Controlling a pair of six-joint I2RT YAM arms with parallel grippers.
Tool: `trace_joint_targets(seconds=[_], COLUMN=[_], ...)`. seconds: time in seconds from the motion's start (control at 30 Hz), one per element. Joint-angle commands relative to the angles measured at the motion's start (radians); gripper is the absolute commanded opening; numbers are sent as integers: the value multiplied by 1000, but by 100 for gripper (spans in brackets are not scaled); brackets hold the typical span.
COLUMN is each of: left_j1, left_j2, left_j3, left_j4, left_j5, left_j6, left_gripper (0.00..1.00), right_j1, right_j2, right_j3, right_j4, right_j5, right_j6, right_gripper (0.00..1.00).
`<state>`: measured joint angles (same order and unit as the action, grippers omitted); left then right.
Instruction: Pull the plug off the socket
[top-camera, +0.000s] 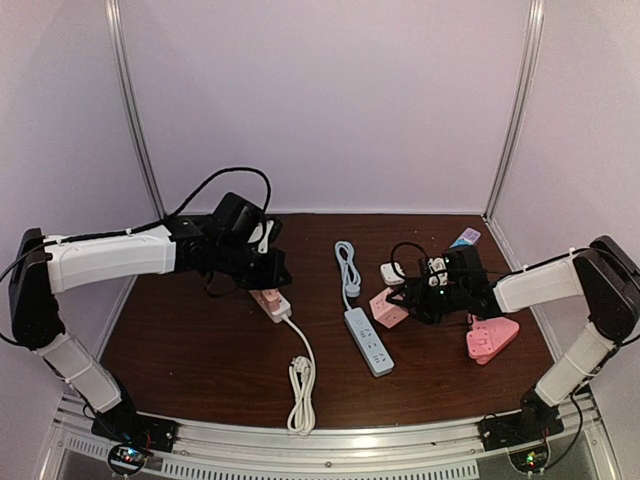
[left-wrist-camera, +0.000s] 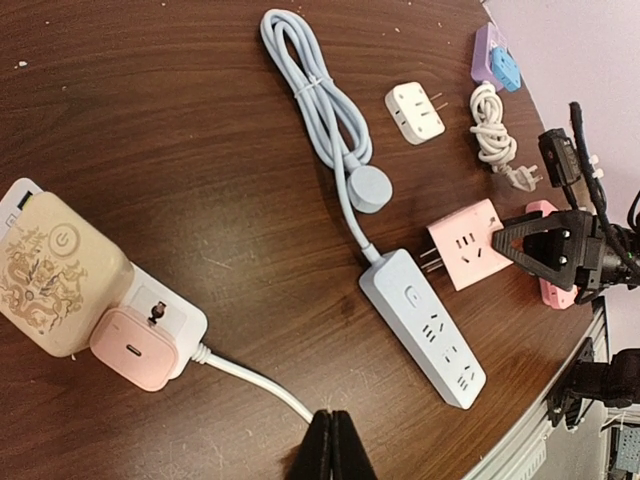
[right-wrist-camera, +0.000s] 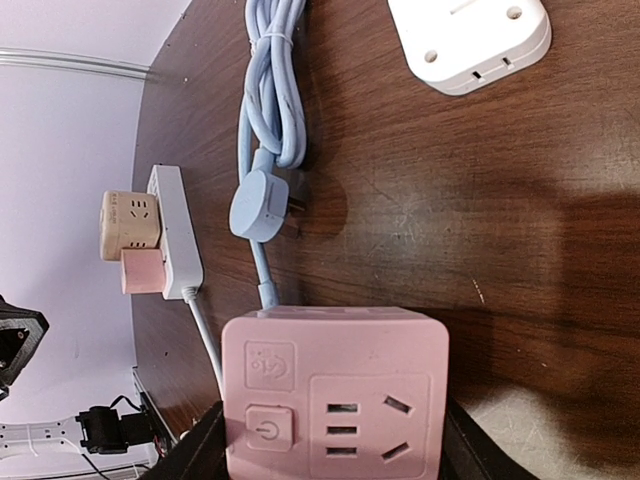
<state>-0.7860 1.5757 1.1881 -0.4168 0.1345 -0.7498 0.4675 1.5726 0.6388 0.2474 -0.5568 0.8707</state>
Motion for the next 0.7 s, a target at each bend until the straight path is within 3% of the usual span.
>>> trace_joint_targets(seconds=[0.0, 0.43, 0.67], left_j1=[7, 9, 10], left_j2=[-42, -64, -63], left_j3=[-17, -35, -34], left_j4=[43, 45, 46], left_j5=[-19, -39, -40], left_j6=[-6, -3, -3], left_gripper=[0, 0, 1], right_j1=[-7, -8, -8], right_j2=[-23, -58, -104], right_j3=[6, 29, 37], right_j4=[-79, -202, -270], right_j5=[46, 139, 199], right_j6=[-39, -102, -119], right_gripper=[47, 77, 81])
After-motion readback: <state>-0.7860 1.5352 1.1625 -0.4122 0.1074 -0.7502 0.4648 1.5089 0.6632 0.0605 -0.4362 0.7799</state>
